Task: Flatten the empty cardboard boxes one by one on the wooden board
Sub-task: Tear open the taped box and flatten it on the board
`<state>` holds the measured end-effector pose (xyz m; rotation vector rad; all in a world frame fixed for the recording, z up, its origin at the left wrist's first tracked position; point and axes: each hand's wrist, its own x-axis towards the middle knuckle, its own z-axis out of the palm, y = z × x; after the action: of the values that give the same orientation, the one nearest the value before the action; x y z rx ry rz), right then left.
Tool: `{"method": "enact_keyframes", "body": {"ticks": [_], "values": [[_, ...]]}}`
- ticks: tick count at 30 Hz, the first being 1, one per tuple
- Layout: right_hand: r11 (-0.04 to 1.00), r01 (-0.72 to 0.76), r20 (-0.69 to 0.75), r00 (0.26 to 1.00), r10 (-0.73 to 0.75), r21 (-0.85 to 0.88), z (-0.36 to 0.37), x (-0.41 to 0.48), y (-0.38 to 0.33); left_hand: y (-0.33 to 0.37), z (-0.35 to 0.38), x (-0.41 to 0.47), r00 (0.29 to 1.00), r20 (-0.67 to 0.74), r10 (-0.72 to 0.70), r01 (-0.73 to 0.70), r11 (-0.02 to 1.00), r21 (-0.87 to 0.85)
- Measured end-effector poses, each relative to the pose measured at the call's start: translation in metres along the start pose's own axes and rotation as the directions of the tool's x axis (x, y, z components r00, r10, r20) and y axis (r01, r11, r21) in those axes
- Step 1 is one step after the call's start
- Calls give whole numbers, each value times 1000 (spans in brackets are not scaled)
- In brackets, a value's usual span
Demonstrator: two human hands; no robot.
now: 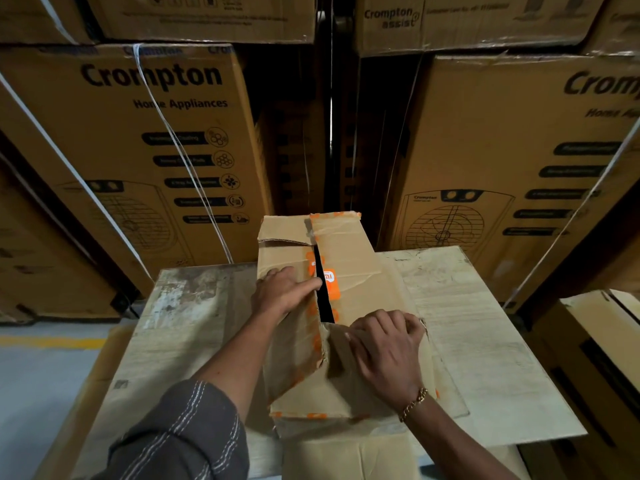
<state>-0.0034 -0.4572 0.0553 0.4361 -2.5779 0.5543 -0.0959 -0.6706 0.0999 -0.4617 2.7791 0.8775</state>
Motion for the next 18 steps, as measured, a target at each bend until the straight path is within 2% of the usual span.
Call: {"method": "enact_keyframes", "body": {"ticks": [6,10,12,15,18], "values": [[989,51,-95,995,-37,140,-31,-17,-6,-8,-8,0,1000,8,-18,19,994,-105],[971,128,-79,990,-114,203,-52,-40,-5,-14,-9,1,1000,13,-9,10,991,-135],[974,123,-63,992,-113,191,-56,-50,-8,-15,-8,1,1000,12,-3,4,990,-140],[985,116,-123,987,-101,127,-66,-54,-12,-15,-9,1,1000,16,3,0,988,-155],[974,203,-166,969,-185,100,-73,-68,-14,-17,-10,2,1000,14,0,2,985,-172]]}}
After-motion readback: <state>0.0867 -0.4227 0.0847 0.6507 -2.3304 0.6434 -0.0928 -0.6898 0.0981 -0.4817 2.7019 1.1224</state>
